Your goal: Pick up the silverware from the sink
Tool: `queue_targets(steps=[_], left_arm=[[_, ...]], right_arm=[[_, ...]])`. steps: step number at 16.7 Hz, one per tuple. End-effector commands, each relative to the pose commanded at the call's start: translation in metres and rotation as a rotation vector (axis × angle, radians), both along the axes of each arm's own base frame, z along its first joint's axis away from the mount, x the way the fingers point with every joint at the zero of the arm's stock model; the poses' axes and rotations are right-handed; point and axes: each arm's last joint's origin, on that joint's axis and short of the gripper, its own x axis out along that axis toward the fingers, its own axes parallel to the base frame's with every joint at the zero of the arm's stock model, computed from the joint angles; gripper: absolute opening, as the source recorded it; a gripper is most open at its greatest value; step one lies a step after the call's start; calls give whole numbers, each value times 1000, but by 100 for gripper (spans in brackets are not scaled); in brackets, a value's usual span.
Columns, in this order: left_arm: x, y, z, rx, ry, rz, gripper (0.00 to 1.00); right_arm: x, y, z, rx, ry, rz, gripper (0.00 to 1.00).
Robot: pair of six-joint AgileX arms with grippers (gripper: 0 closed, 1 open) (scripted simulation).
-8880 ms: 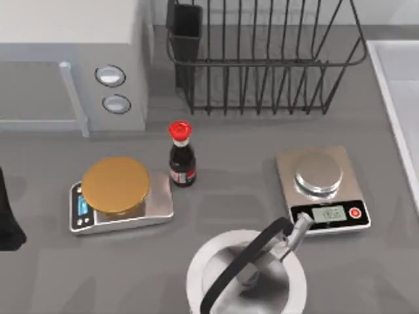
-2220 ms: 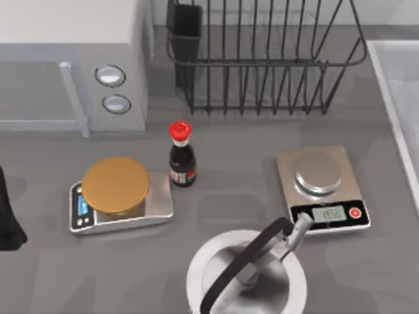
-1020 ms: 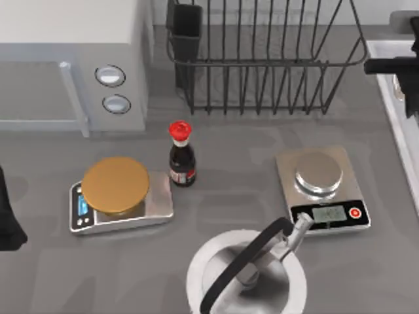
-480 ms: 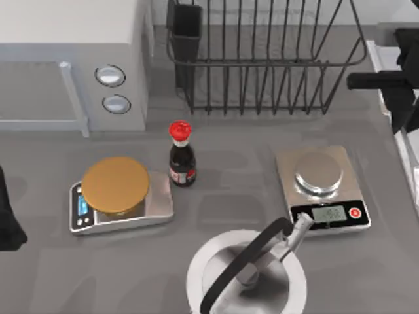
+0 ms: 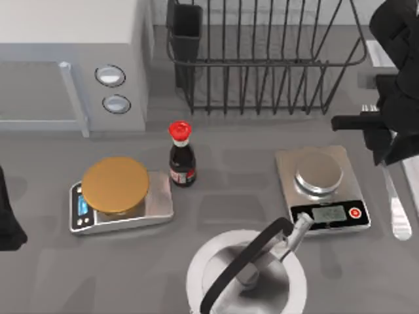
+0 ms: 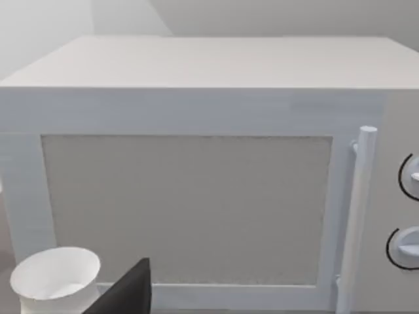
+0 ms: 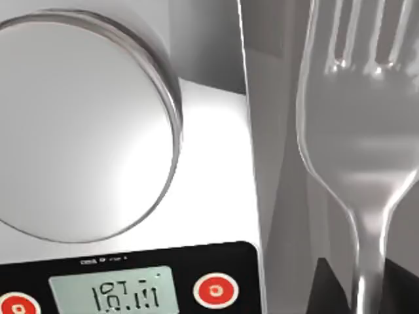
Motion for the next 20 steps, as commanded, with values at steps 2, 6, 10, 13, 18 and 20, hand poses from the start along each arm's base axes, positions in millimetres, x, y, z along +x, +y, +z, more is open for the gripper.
queue_targets(steps=[2,6,10,13,18,20], left_arm=[[0,0,0,0,0,0,100],[0,0,0,0,0,0,100],[0,0,0,0,0,0,100],[0,0,0,0,0,0,100],[0,0,0,0,0,0,100],[0,0,0,0,0,0,100]], right_arm=[[-3,0,-20,-2,4,1,0],[-5,-1,-30,-3,11,1,0],[-5,-1,-30,-3,11,1,15],[-5,-1,-30,-3,11,1,38],[-5,-1,-30,-3,11,1,75],[-5,-1,-30,-3,11,1,90]])
